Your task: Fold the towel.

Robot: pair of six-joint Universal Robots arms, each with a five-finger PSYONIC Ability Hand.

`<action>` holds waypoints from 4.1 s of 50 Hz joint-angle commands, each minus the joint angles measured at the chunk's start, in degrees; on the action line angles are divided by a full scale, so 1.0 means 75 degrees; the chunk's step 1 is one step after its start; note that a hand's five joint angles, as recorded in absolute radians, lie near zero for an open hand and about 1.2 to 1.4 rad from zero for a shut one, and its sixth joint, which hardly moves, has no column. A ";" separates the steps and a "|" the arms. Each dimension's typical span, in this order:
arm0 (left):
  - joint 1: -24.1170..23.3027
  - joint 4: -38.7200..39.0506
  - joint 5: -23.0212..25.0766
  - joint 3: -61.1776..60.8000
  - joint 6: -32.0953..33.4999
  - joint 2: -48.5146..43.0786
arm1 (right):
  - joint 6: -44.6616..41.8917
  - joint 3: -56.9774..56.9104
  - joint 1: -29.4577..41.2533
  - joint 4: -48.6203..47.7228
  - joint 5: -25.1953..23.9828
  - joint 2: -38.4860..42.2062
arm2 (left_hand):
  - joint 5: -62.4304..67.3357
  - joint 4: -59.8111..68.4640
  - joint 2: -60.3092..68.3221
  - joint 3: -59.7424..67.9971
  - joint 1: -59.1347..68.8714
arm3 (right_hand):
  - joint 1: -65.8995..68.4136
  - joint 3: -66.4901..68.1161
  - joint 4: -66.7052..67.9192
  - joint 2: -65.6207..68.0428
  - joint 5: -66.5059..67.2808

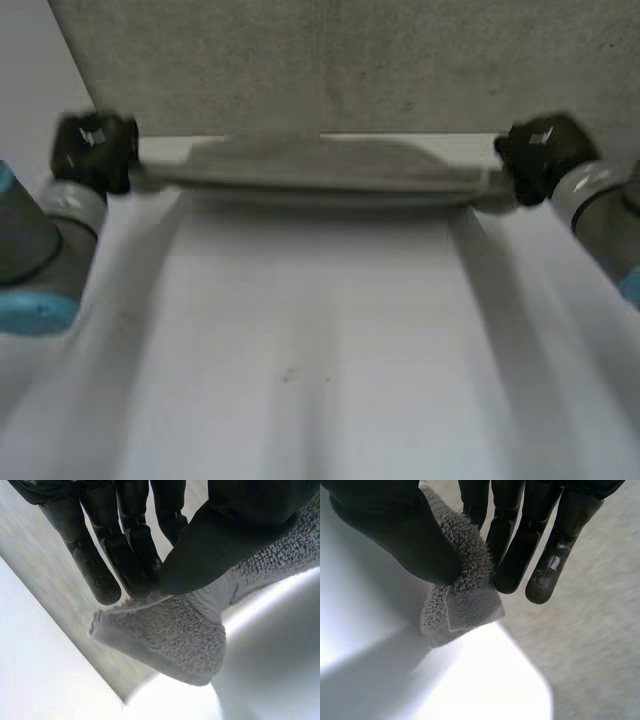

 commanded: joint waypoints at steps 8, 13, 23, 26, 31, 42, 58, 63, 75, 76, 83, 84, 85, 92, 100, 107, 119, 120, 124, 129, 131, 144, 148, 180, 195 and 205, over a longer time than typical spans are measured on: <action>0.0406 -0.2582 -0.0078 -0.2591 0.1729 0.0769 | -0.2797 0.2454 -0.0414 0.2201 -0.0350 0.0104 | 0.1385 0.1363 0.1355 0.1374 0.1465 | 0.3319 0.1521 0.1520 0.1688 0.1736; 0.0582 -0.4723 0.0085 -0.3178 0.1930 0.2478 | -0.3173 0.3427 -0.0766 0.3375 -0.0572 -0.1183 | 0.1385 0.1363 0.1355 0.1374 0.1465 | 0.3319 0.1521 0.1520 0.1688 0.1736; 0.1214 -0.6127 0.1466 -0.2946 0.1977 0.4617 | -0.3983 0.4039 -0.1599 0.4234 -0.2084 -0.3192 | 0.1385 0.1363 0.1355 0.1374 0.1465 | 0.3319 0.1521 0.1520 0.1688 0.1736; 0.1250 -0.5998 0.1854 -0.2701 0.1931 0.4444 | -0.3819 0.3582 -0.1787 0.4117 -0.2342 -0.3098 | 0.1385 0.1363 0.1355 0.1374 0.1465 | 0.3319 0.1521 0.1520 0.1688 0.1736; 0.1111 -0.5227 0.1856 -0.2081 0.1884 0.3006 | -0.2916 0.2785 -0.1763 0.3542 -0.2342 -0.2172 | 0.1385 0.1363 0.1355 0.1374 0.1465 | 0.3319 0.1521 0.1520 0.1688 0.1736; 0.0173 -0.4146 0.0451 0.0730 0.1837 -0.0475 | -0.1616 0.0066 -0.0791 0.3062 -0.1194 0.0699 | 0.1385 0.1363 0.1355 0.1374 0.1465 | 0.3319 0.1521 0.1520 0.1688 0.1736; -0.0214 -0.2238 0.0226 0.2504 0.1883 -0.2670 | -0.1147 -0.1844 -0.0451 0.2124 -0.0162 0.2855 | 0.1385 0.1363 0.1355 0.1374 0.1465 | 0.3319 0.1521 0.1520 0.1688 0.1736; -0.0308 -0.1803 0.0273 0.2597 0.1895 -0.2858 | -0.1112 -0.2405 -0.0322 0.1704 0.0025 0.3276 | 0.1385 0.1363 0.1355 0.1374 0.1465 | 0.3319 0.1521 0.1520 0.1688 0.1736; -0.0379 -0.1581 0.0192 0.2785 0.1907 -0.3175 | -0.1147 -0.2477 -0.0240 0.0636 0.0224 0.3406 | -0.2320 -0.2342 -0.2350 -0.2331 -0.2240 | -0.6014 -0.7812 -0.7814 -0.7646 -0.7597; -0.0379 -0.1580 0.0191 0.2785 0.1907 -0.3175 | -0.1159 -0.2488 -0.0240 0.0427 0.0329 0.3383 | -0.2335 -0.2357 -0.2365 -0.2346 -0.2255 | -0.6014 -0.7812 -0.7814 -0.7646 -0.7597; -0.0379 -0.0924 0.0098 0.2692 0.1872 -0.2907 | -0.1053 -0.2406 -0.0205 -0.0290 0.0775 0.3031 | -0.7948 -0.7971 -0.7978 -0.7960 -0.7869 | -0.6014 -0.7812 -0.7814 -0.7646 -0.7597; -0.0379 -0.0923 0.0097 0.2691 0.1872 -0.2905 | -0.0972 -0.2314 -0.0205 -0.0348 0.0833 0.2811 | -0.7948 -0.7971 -0.7978 -0.7960 -0.7869 | -0.6014 -0.7812 -0.7814 -0.7646 -0.7597; -0.0390 -0.0877 0.0097 0.2622 0.1849 -0.2731 | -0.0971 -0.2313 -0.0205 -0.0348 0.0834 0.2808 | -0.7948 -0.7971 -0.7978 -0.7960 -0.7869 | -0.6014 -0.7812 -0.7814 -0.7646 -0.7597; -0.0437 -0.0876 0.0097 0.2105 0.1837 -0.2062 | -0.0152 -0.0992 -0.0310 -0.0348 0.0740 0.1125 | -0.7948 -0.7971 -0.7978 -0.7960 -0.7869 | -0.6014 -0.7812 -0.7814 -0.7646 -0.7597; -0.0543 -0.0982 0.0086 0.0981 0.1649 -0.0948 | -0.0010 0.1093 -0.0310 -0.0290 0.0109 -0.0190 | -0.7948 -0.7971 -0.7978 -0.7960 -0.7869 | -0.6014 -0.7812 -0.7814 -0.7646 -0.7597; -0.0461 -0.1321 0.0144 -0.0271 -0.0513 0.0373 | 0.0248 0.2703 -0.0603 -0.0348 -0.0432 -0.0824 | -0.7948 -0.7971 -0.7978 -0.7960 -0.7869 | -0.6014 -0.7812 -0.7814 -0.7646 -0.7597; -0.0273 -0.1580 0.0168 -0.1258 -0.2370 0.1032 | 0.1419 0.4168 -0.1446 -0.1800 -0.1028 -0.0486 | -0.7948 -0.7971 -0.7978 -0.7960 -0.7869 | -0.3946 -0.5744 -0.5746 -0.5578 -0.5529; -0.0250 -0.1580 0.0168 -0.1293 -0.2370 0.1055 | 0.1408 0.4168 -0.1493 -0.1906 -0.1111 -0.0357 | -0.7948 -0.7971 -0.7978 -0.7960 -0.7869 | -0.3407 -0.5205 -0.5206 -0.5038 -0.4990; -0.0238 -0.1568 0.0168 -0.1375 -0.2370 0.1056 | 0.1385 0.4087 -0.1564 -0.1942 -0.1217 -0.0111 | -0.7948 -0.7971 -0.7978 -0.7960 -0.7869 | -0.3156 -0.4954 -0.4955 -0.4787 -0.4739; -0.0226 -0.1556 0.0179 -0.1434 -0.2370 0.1044 | 0.1326 0.3992 -0.1623 -0.1930 -0.1217 0.0148 | -0.7948 -0.7971 -0.7978 -0.7960 -0.7869 | -0.2953 -0.4751 -0.4752 -0.4584 -0.4536; -0.0226 -0.1556 0.0179 -0.1434 -0.2370 0.1044 | 0.1326 0.3980 -0.1634 -0.1930 -0.1229 0.0183 | -0.7948 -0.7971 -0.7978 -0.7960 -0.7869 | -0.2818 -0.4616 -0.4618 -0.4450 -0.4401; -0.0238 -0.1533 0.0191 -0.1527 -0.2370 0.1032 | 0.1279 0.3770 -0.1716 -0.1942 -0.1252 0.0558 | -0.7948 -0.7971 -0.7978 -0.7960 -0.7869 | 0.3299 0.1500 0.1499 0.1667 0.1716; -0.0226 -0.1521 0.0191 -0.1527 -0.2370 0.1009 | 0.1232 0.3558 -0.1927 -0.1895 -0.1159 0.0664 | -0.7948 -0.7971 -0.7978 -0.7960 -0.7869 | 0.3319 0.1521 0.1520 0.1688 0.1736; -0.0273 -0.1544 0.0168 -0.1574 -0.2347 0.1056 | -0.0877 0.1578 -0.1658 -0.1497 -0.0116 -0.0719 | -0.7948 -0.7971 -0.7978 -0.7960 -0.7869 | 0.3319 0.1521 0.1520 0.1688 0.1736; -0.0332 -0.1533 0.0144 -0.1586 -0.2335 0.1056 | -0.0889 0.0067 0.3765 -0.1590 -0.0209 0.1703 | -0.7948 -0.7971 -0.7978 -0.7960 -0.7869 | 0.3319 0.1521 0.1520 0.1688 0.1736; -0.0379 -0.1509 0.0156 -0.1680 -0.2323 0.1021 | -0.0866 0.0066 0.4506 -0.1485 -0.0432 0.2762 | -0.7948 -0.7971 -0.7978 -0.7960 -0.7869 | 0.3319 0.1521 0.1520 0.1688 0.1736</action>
